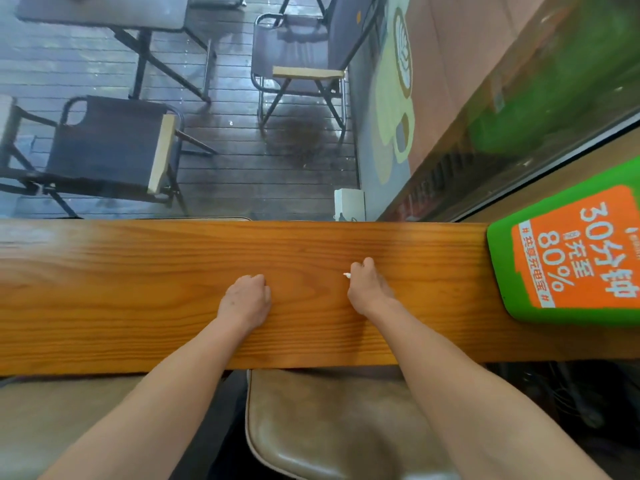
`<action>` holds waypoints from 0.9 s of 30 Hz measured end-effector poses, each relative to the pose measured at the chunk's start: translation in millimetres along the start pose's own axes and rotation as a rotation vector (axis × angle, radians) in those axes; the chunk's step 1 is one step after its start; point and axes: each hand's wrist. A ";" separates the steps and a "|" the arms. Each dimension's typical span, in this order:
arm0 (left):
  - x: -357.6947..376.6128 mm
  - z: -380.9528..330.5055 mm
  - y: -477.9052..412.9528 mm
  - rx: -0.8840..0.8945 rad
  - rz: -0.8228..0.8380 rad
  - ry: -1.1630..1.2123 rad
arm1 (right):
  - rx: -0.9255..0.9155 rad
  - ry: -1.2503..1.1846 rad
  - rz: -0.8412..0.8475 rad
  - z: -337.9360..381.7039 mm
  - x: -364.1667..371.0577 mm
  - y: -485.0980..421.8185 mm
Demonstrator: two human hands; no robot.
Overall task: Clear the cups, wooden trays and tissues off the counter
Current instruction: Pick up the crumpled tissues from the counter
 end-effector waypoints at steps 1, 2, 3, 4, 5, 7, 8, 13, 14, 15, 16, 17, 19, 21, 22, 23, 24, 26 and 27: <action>-5.4 -4.5 1.1 0.012 0.025 -0.013 | -0.004 0.008 0.018 -1.2 -3.1 5.4; -11.3 -9.9 1.9 0.033 0.044 -0.033 | -0.009 0.012 0.038 -2.9 -7.0 11.0; -17.3 -16.5 2.6 0.065 0.055 -0.062 | -0.014 0.014 0.056 -4.8 -11.5 16.8; -23.4 -24.2 4.3 0.102 0.060 -0.096 | -0.021 0.011 0.069 -6.7 -16.1 23.3; -29.7 -31.6 6.6 0.141 0.061 -0.124 | -0.030 0.000 0.076 -8.4 -20.8 30.4; -40.6 -46.2 12.1 0.223 0.060 -0.161 | -0.046 -0.050 0.070 -11.0 -30.2 45.6; -45.9 -52.9 15.9 0.268 0.058 -0.171 | -0.040 -0.086 0.057 -11.6 -35.0 54.5; -63.7 -83.8 45.1 0.549 0.065 -0.206 | 0.068 -0.202 -0.094 -15.1 -52.3 109.2; -64.0 -89.7 51.6 0.603 0.083 -0.216 | 0.096 -0.210 -0.128 -16.6 -53.1 120.6; -63.0 -95.8 57.3 0.648 0.103 -0.221 | 0.125 -0.221 -0.159 -18.7 -53.2 131.9; -60.7 -102.6 62.7 0.684 0.121 -0.223 | 0.156 -0.241 -0.188 -21.2 -53.2 142.8; -57.6 -110.3 67.7 0.712 0.136 -0.222 | 0.188 -0.272 -0.215 -24.5 -53.1 153.1; -50.3 -128.6 79.1 0.761 0.161 -0.217 | 0.248 -0.334 -0.256 -33.7 -51.0 172.9; -39.4 -150.0 92.2 0.811 0.199 -0.216 | 0.302 -0.376 -0.278 -46.4 -46.2 193.1; -32.7 -161.9 99.3 0.842 0.223 -0.224 | 0.329 -0.395 -0.292 -53.8 -42.7 203.3; -25.3 -173.8 106.6 0.878 0.246 -0.239 | 0.360 -0.414 -0.310 -61.8 -38.9 213.3; -17.3 -186.3 115.1 0.919 0.265 -0.258 | 0.391 -0.431 -0.330 -70.5 -34.7 223.0; 2.3 -211.1 133.3 0.994 0.300 -0.296 | 0.450 -0.443 -0.363 -91.1 -25.9 242.2; 13.6 -223.3 142.4 1.020 0.317 -0.308 | 0.476 -0.445 -0.374 -102.9 -21.5 251.7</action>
Point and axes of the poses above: each hand's wrist, its own y-axis away from the middle knuckle, its own x-axis out of the palm, z = x × y, and after that the axes turned 14 degrees about y, right-handed
